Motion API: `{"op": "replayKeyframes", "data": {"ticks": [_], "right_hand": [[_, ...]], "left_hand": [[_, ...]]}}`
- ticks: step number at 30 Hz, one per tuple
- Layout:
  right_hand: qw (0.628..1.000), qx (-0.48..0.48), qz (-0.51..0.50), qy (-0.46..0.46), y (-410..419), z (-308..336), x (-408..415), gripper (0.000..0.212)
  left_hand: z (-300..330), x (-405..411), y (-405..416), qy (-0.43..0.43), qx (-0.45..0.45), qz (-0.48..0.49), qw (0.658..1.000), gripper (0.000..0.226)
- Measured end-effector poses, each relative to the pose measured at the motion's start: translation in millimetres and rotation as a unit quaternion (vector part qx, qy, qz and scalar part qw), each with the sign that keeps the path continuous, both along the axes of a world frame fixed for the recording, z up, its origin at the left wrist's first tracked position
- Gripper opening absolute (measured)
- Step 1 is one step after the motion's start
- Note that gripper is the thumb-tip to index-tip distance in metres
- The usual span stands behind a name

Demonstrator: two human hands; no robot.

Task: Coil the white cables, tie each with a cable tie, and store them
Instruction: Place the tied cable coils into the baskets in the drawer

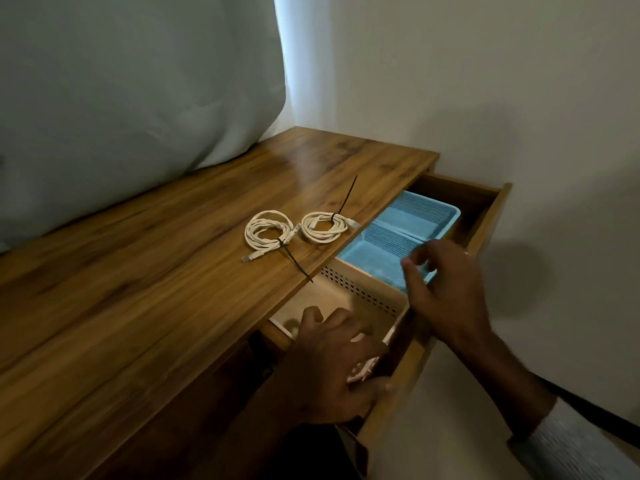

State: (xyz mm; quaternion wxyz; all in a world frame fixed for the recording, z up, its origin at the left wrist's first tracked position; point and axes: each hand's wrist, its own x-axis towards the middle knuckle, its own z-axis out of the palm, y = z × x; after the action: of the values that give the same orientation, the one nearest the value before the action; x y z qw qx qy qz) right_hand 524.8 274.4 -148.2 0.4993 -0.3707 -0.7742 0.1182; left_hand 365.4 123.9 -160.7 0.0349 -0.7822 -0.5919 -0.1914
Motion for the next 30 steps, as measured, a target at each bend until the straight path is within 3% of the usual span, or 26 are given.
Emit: {"op": "replayKeyframes", "data": {"ticks": [4, 8, 14, 18, 20, 22, 25, 30], "right_hand": [[0.994, 0.037, 0.081, -0.059, 17.4, 11.3, -28.2, 0.011], [0.992, 0.022, 0.100, -0.080, 36.5, 8.8, -55.6, 0.008], [0.979, -0.009, 0.134, -0.154, 62.4, 18.6, -81.0, 0.022], [0.963, -0.088, 0.128, -0.220, 70.3, 31.0, -98.6, 0.046], [0.954, -0.109, 0.125, -0.252, 69.5, 35.8, -105.2, 0.044], [0.936, -0.085, 0.107, -0.323, 66.3, 38.2, -111.4, 0.049], [0.910, -0.029, 0.086, -0.405, 60.3, 43.4, -119.6, 0.051], [0.905, -0.024, 0.093, -0.414, 60.8, 49.4, -118.3, 0.043]], "left_hand": [[7.9, -29.8, 10.2, -0.129, 0.059, 0.072, 0.987, 0.052], [18.2, -76.3, 25.6, -0.076, 0.107, 0.191, 0.973, 0.026], [32.7, -130.1, 56.4, -0.140, 0.123, 0.401, 0.897, 0.025], [34.2, -141.5, 77.5, -0.200, 0.076, 0.461, 0.861, 0.029], [38.5, -140.4, 80.1, -0.236, 0.076, 0.466, 0.850, 0.034], [41.7, -137.6, 78.9, -0.239, 0.078, 0.455, 0.854, 0.042], [40.3, -132.5, 75.1, -0.152, 0.050, 0.440, 0.884, 0.032], [41.6, -125.2, 68.4, -0.128, -0.008, 0.400, 0.907, 0.028]]}}
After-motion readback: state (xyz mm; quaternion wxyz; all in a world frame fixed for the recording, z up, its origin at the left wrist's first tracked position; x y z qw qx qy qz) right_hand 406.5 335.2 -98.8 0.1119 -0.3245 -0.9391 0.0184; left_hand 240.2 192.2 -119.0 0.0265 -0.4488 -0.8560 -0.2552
